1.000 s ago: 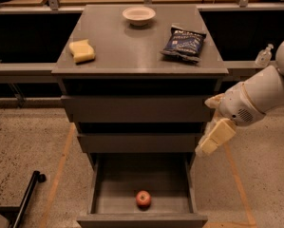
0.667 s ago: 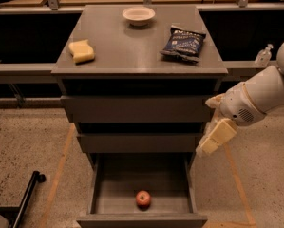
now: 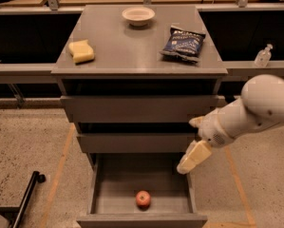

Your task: Pick apple from bottom drawer and place on counter

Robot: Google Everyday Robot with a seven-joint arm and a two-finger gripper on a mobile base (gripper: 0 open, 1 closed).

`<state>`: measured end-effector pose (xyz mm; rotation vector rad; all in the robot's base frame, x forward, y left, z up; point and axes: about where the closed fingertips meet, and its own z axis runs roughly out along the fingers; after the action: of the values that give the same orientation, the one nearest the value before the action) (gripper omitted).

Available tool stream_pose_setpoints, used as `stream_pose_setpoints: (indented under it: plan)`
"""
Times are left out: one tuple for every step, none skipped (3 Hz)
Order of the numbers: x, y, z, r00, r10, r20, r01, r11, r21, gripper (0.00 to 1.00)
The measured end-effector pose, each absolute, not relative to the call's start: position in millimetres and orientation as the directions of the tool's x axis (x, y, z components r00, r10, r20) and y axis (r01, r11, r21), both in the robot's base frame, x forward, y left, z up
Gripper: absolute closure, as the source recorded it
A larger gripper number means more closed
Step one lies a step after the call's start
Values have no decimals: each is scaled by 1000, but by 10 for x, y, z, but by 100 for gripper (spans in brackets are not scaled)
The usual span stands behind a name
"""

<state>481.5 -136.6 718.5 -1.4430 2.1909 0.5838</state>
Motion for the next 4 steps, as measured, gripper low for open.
stream_pose_setpoints:
  plan:
    - [4836,-1148,6712,-358,-741,-568,-929,347,132,0]
    - [4846,-1133,6662,-360,-740,-568,-928,348,134,0]
    - [4839,-1115,6561,-388,-723,-571,-915,378,142,0]
    - [4939,-1001,6319,-403,-687,-605,-906,391,159,0]
